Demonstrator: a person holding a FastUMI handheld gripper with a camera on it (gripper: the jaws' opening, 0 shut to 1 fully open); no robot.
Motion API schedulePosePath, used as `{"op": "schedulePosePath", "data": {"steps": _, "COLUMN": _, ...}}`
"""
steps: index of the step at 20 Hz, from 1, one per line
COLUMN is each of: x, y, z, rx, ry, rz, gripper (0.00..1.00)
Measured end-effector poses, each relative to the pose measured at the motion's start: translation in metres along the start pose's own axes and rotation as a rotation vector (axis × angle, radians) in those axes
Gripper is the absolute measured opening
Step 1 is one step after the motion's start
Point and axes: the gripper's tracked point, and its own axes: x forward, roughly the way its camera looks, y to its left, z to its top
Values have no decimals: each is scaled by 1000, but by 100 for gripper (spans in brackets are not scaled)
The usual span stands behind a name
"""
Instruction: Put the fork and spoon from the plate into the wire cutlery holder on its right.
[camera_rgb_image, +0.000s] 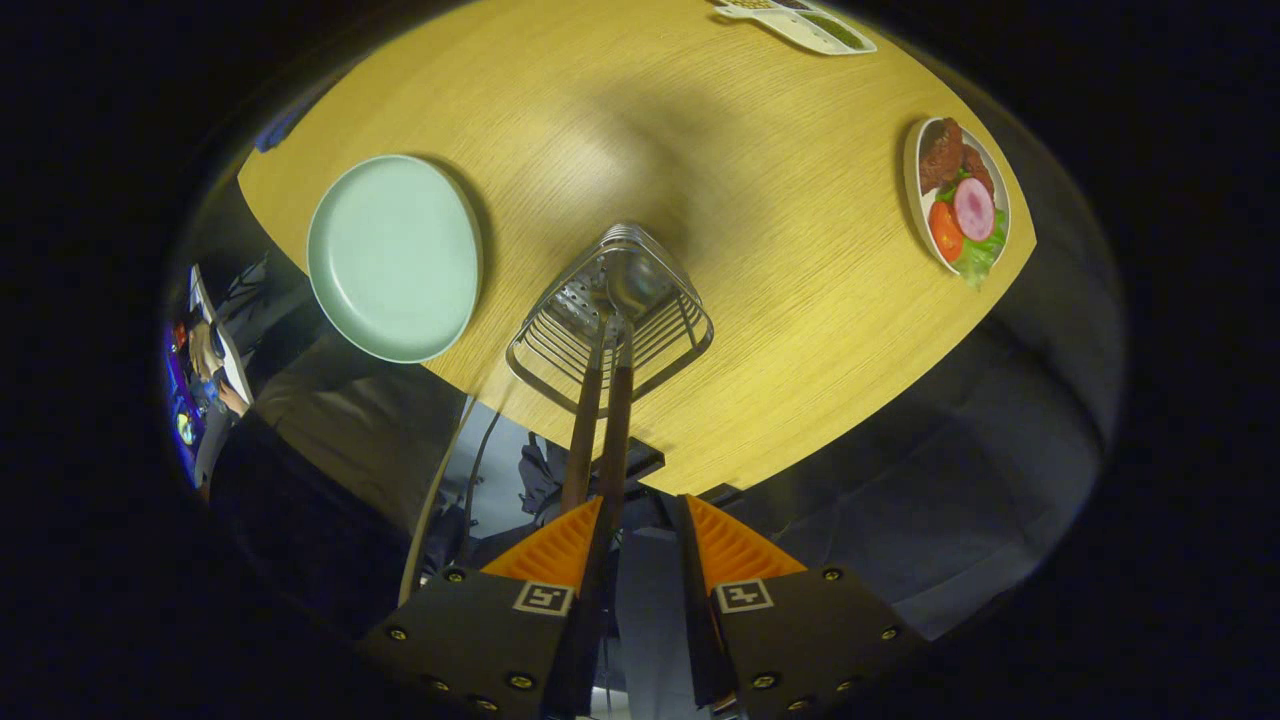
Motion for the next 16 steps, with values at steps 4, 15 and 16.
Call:
{"op": "schedulePosePath", "data": {"steps": 4, "x": -13, "y": 2, "z": -5, "rx": 54, "ry": -125, "rz": 17, "gripper": 37}}
{"op": "schedulePosePath", "data": {"steps": 15, "x": -82, "y": 55, "z": 21, "rx": 357, "ry": -947, "rz": 0, "gripper": 38}}
{"op": "schedulePosePath", "data": {"steps": 16, "x": -94, "y": 59, "z": 20, "rx": 408, "ry": -1054, "rz": -25, "gripper": 38}}
